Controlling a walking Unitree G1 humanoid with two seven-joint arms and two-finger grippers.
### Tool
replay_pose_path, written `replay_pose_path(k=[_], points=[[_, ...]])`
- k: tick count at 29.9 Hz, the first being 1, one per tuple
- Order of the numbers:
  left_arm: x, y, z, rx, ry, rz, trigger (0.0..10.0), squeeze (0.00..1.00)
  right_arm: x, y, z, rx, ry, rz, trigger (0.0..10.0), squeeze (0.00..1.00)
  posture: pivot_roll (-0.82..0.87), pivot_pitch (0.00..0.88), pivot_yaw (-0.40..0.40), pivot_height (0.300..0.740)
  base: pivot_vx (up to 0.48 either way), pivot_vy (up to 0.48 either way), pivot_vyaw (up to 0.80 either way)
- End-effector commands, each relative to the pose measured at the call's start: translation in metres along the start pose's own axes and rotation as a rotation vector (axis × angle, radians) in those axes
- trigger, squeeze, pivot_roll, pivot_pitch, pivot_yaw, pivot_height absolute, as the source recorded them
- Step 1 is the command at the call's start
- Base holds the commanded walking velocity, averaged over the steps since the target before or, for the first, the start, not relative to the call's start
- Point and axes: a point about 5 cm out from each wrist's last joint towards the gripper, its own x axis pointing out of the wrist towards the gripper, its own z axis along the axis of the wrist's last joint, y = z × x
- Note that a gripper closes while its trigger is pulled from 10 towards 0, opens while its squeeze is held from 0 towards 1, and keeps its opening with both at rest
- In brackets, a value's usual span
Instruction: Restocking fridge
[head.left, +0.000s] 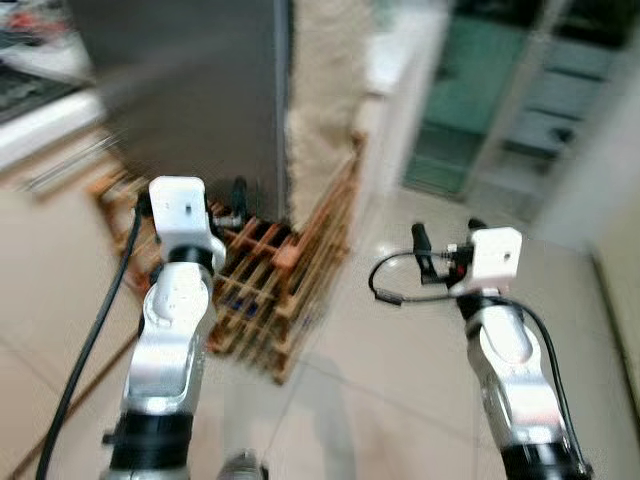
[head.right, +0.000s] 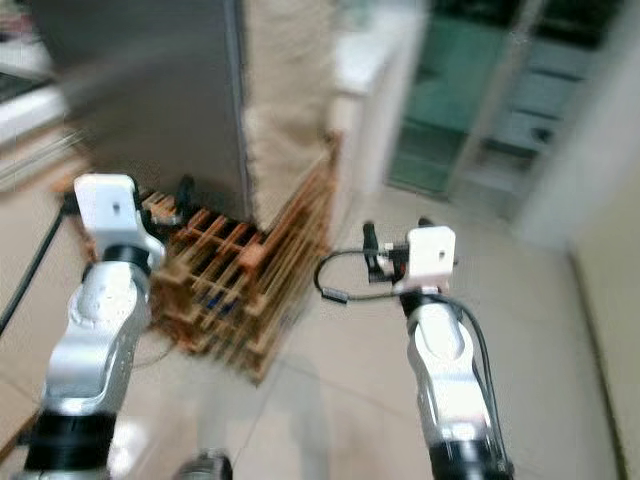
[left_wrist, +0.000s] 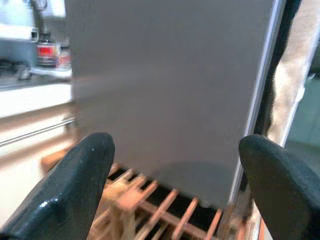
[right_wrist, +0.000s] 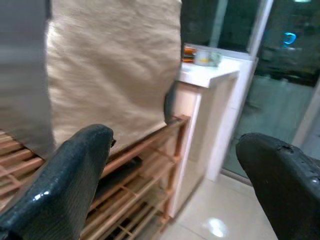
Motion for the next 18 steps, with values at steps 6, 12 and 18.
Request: replay_pose_path(k=[6,12,18], points=[[0.013,-0.026,0.004,0.007,-0.005,-0.096,10.0,0.0,0.004,0.001,-0.003,0.006,0.03,-0.005,10.0,0.91,-0.04,0.0,-0.055,0.74,0.281,-0.386,0.38],[0.019,-0.024,0.009,0.005,-0.031,-0.131,10.0,0.0,0.005,0.007,-0.001,0.016,0.009,-0.012,10.0,0.91,-0.06,0.0,-0.019,0.74,0.0,0.0,0.0],[0.023,-0.033,0.015,0.025,-0.063,-0.19,10.0,0.0,0.004,0.019,-0.005,0.035,0.009,0.001,10.0,0.91,-0.05,0.0,0.001,0.74,0.174,-0.161,0.0]])
